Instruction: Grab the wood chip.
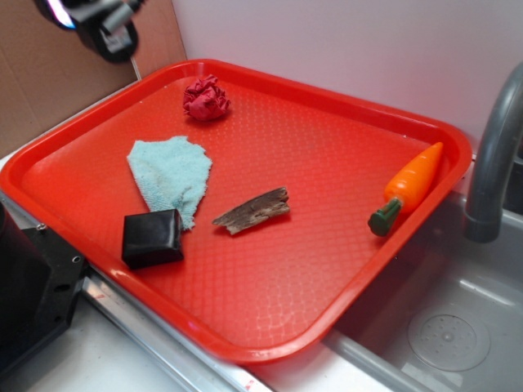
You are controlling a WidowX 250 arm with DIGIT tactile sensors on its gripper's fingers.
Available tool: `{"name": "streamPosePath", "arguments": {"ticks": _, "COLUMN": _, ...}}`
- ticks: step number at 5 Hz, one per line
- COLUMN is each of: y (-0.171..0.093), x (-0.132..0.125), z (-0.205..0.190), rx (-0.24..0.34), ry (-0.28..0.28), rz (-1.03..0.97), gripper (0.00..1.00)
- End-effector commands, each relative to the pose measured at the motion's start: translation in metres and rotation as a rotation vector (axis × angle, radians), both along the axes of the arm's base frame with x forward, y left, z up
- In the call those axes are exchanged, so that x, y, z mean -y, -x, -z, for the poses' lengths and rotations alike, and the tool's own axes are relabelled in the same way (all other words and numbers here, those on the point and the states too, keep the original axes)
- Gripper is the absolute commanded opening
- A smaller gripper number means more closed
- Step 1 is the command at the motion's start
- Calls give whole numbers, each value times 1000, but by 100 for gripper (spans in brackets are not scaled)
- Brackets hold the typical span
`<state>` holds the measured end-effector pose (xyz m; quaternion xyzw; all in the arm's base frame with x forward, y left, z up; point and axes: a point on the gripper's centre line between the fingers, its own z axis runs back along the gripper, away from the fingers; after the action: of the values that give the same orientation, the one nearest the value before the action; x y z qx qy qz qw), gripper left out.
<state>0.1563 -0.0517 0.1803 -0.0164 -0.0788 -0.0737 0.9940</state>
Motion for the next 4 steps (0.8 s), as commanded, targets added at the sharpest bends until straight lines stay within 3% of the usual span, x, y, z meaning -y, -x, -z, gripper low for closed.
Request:
{"name": "streamPosePath", "arguments": {"ticks": 1, "y": -6, "x": 36, "z": 58, "rx": -7, "ry": -20, "rz": 123, "gripper": 100}}
{"name": "streamPosePath", "arguments": {"ticks": 4, "y": -40, "x": 45, "z": 132, "rx": -82, "ry": -89, "rz": 106, "gripper": 100}}
